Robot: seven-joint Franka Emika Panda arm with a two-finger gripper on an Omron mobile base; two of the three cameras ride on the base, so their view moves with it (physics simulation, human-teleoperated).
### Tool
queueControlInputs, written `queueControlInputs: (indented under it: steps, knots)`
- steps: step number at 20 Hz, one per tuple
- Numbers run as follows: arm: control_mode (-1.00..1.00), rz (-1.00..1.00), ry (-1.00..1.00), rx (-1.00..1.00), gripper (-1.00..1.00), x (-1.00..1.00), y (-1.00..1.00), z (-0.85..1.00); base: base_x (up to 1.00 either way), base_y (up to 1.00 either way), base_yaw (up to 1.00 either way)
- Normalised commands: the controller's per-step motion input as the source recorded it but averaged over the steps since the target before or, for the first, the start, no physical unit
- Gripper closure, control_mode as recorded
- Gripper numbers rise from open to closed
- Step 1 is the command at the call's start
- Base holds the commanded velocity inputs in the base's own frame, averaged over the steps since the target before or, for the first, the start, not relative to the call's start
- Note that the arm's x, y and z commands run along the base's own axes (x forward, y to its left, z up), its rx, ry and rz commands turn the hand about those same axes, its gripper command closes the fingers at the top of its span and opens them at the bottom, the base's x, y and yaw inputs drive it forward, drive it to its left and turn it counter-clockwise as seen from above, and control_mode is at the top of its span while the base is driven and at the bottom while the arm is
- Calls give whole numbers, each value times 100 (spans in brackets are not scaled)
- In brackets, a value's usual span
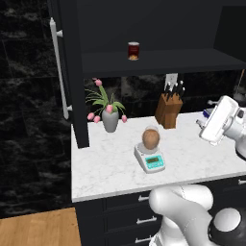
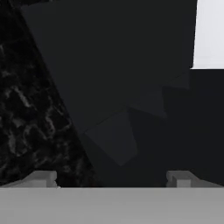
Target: Pick the honey bottle and place it on the digital scale for weighing, and close the cabinet.
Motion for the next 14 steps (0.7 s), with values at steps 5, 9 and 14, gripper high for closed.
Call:
queueControlInputs:
  steps: [5,9,14]
  knots:
    - [-100,-26,-20,2,-100,-5,-47,1,0,0,0]
    - [-100,-16,-20,6,-100,0,-69,0,0,0,0]
    - [-100,-8,-19,7,-100,0,-83,0,0,0,0]
